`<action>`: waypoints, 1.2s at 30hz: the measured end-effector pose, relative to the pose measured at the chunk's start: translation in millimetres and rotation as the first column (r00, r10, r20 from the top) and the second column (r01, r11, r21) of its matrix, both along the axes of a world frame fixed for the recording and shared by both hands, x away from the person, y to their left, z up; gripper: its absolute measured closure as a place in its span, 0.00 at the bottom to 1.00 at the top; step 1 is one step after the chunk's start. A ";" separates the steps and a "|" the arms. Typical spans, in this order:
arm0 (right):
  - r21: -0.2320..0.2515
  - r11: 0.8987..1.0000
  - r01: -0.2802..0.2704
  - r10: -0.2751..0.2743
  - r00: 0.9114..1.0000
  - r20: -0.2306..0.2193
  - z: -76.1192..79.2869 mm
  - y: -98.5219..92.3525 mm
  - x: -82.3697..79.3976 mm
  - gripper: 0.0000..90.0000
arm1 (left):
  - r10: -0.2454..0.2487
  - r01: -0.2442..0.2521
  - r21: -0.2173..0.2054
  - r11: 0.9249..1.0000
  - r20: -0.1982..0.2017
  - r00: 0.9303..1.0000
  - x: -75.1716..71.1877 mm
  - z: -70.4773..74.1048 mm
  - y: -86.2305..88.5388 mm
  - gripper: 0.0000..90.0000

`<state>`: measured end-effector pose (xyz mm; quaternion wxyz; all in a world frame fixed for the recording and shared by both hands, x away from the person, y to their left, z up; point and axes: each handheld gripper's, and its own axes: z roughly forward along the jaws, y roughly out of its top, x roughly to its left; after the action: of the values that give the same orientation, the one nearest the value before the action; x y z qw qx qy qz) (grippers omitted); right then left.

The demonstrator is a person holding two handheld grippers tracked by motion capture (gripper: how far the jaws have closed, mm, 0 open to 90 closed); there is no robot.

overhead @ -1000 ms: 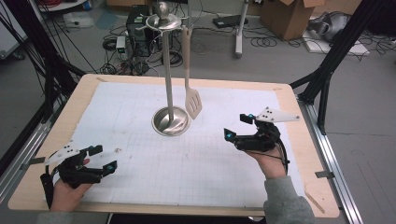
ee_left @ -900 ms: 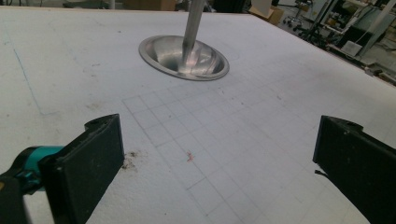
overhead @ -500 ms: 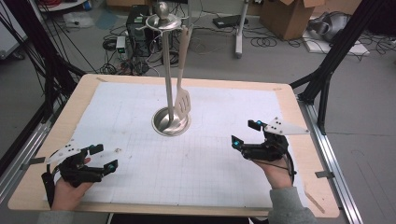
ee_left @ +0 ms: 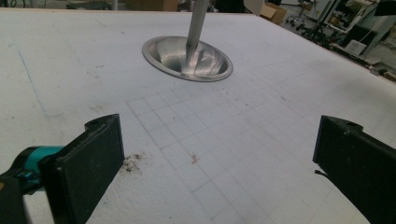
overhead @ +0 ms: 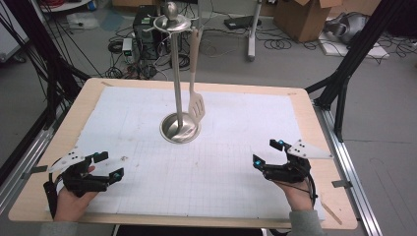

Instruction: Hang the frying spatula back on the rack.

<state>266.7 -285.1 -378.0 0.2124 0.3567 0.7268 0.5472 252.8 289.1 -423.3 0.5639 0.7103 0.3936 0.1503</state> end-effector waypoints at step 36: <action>0.079 0.984 0.158 -0.159 0.987 0.007 -35.4 -46.0 -24.2 0.16 | 0.005 -0.005 0.017 1.000 0.002 1.000 -0.1 -0.6 -0.5 0.03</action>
<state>242.4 -331.0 -413.5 0.2461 0.4179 0.6725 0.5591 252.7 288.6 -423.8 0.5578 0.7140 0.3935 0.1558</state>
